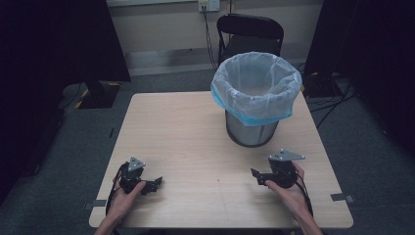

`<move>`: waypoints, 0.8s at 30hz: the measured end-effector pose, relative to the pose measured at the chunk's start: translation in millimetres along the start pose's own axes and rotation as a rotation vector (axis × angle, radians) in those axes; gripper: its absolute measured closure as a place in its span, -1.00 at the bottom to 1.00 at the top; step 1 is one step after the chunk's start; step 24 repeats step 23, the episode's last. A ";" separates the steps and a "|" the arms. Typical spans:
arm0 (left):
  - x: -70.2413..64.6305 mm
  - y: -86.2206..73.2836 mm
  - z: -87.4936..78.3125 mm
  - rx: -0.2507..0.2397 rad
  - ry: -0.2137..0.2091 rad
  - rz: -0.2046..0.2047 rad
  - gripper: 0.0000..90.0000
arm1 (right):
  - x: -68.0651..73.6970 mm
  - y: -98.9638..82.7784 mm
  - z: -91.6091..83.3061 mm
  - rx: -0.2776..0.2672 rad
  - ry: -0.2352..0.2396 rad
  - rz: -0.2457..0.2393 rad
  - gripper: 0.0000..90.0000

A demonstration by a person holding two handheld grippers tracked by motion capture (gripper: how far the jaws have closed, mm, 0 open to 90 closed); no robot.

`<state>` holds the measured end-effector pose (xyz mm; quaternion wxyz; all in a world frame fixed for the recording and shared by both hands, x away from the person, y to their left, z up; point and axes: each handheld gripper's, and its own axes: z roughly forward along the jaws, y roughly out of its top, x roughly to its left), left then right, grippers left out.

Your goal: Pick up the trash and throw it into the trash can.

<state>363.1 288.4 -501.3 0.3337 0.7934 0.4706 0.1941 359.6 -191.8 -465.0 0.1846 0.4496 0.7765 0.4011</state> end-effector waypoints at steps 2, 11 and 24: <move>-0.2 -0.1 0.0 0.000 0.000 0.000 -1.00 | -2.4 -8.4 4.2 0.022 -0.010 0.007 -0.59; -1.5 -1.1 -1.2 -0.001 -0.003 0.007 -1.00 | -14.4 -22.2 13.9 0.076 -0.091 0.017 -0.61; -1.1 -1.0 -1.1 0.000 -0.005 0.011 -1.00 | -14.2 -28.3 18.3 0.083 -0.126 -0.006 -0.69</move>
